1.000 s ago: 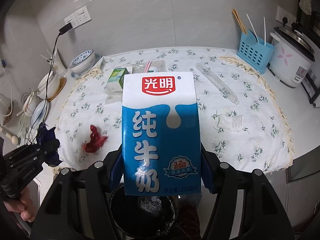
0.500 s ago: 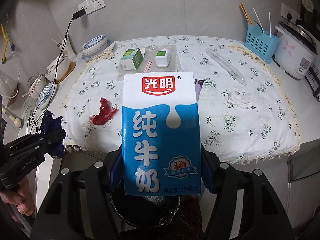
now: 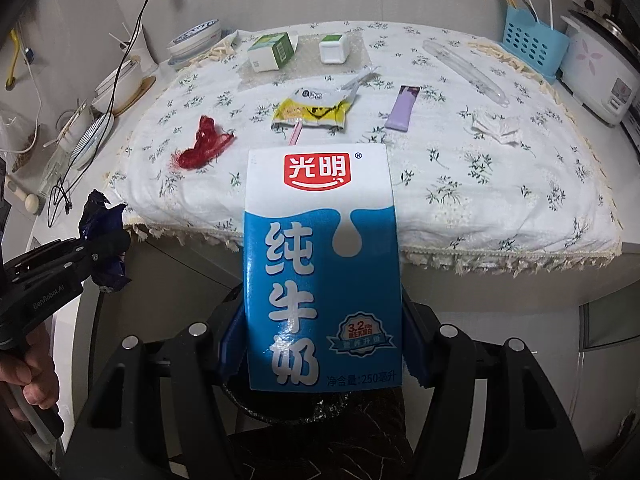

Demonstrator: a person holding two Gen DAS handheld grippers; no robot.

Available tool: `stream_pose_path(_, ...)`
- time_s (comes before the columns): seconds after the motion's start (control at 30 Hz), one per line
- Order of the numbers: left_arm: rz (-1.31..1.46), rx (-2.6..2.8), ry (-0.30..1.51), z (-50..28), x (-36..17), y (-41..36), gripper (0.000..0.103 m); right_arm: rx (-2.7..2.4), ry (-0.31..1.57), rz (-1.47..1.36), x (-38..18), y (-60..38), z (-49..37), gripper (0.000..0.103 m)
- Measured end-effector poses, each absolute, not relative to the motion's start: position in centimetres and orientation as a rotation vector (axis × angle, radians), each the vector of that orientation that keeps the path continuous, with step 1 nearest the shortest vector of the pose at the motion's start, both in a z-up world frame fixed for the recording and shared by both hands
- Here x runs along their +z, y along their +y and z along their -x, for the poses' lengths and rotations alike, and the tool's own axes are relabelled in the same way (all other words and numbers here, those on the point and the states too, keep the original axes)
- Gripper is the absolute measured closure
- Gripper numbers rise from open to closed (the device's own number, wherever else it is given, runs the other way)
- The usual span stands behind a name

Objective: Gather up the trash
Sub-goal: 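Carry the wrapper and milk carton down to the black trash bin with both tools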

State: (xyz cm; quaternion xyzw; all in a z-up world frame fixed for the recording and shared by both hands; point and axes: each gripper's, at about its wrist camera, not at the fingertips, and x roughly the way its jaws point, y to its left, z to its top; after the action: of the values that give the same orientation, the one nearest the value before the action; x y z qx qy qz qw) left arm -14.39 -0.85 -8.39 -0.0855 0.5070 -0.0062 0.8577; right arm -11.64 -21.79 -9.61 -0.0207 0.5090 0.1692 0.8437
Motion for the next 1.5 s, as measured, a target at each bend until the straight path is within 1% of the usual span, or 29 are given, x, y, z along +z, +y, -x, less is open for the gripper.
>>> stream_pose_path(0.73, 0.198, -0.039, 1.178, 16.8, -19.4, -3.0, 0.084, 0.323, 1.174, 0.059, -18.0, -22.0, 14.3, 0.042)
stream_pose_path(0.93, 0.174, -0.067, 1.214, 16.6, -21.9, -4.8, 0.084, 0.288, 1.193, 0.047, -19.0, -23.1, 14.7, 0.042)
stream_pose_path(1.5, 0.115, -0.131, 1.268, 15.8, -26.4, -8.5, 0.084, 0.2, 1.218, 0.026, -20.4, -27.0, 16.5, 0.042)
